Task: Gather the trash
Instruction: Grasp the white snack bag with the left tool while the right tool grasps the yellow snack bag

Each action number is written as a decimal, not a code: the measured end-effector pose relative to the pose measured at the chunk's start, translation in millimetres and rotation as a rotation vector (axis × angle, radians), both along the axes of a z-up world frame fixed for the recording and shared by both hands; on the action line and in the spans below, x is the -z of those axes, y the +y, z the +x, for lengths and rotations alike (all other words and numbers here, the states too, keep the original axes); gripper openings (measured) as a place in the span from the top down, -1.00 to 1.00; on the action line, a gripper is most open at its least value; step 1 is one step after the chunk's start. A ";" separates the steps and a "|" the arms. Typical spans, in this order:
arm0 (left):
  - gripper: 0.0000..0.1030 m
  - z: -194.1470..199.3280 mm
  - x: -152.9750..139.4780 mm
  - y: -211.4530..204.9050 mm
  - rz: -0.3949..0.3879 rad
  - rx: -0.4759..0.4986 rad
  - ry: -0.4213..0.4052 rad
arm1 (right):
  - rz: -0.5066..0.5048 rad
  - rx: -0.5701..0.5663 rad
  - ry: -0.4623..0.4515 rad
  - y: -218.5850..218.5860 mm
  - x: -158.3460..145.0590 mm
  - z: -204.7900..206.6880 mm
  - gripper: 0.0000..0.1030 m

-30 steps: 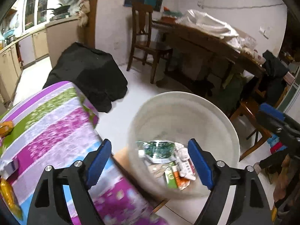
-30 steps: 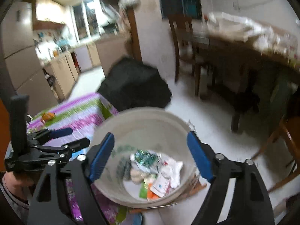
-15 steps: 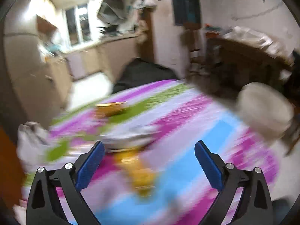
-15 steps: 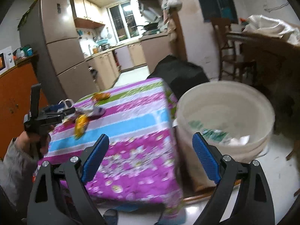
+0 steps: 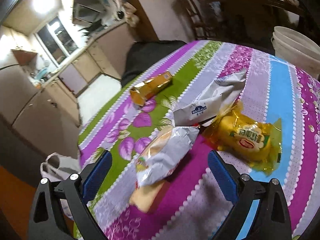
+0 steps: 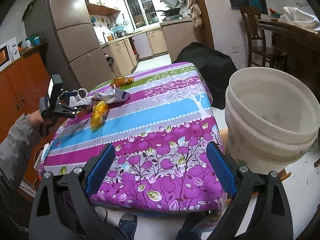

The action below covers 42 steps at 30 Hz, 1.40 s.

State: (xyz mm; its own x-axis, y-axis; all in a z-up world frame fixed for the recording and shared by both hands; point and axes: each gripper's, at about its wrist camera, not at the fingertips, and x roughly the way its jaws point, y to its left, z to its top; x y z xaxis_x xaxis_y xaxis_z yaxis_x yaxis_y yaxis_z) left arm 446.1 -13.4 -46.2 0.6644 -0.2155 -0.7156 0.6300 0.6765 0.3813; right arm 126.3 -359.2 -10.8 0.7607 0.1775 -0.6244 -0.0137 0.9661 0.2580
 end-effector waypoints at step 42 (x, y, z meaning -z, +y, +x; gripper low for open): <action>0.08 -107.4 -35.2 80.4 -0.592 -0.506 0.070 | -0.115 -0.325 0.268 214.3 62.7 231.5 0.23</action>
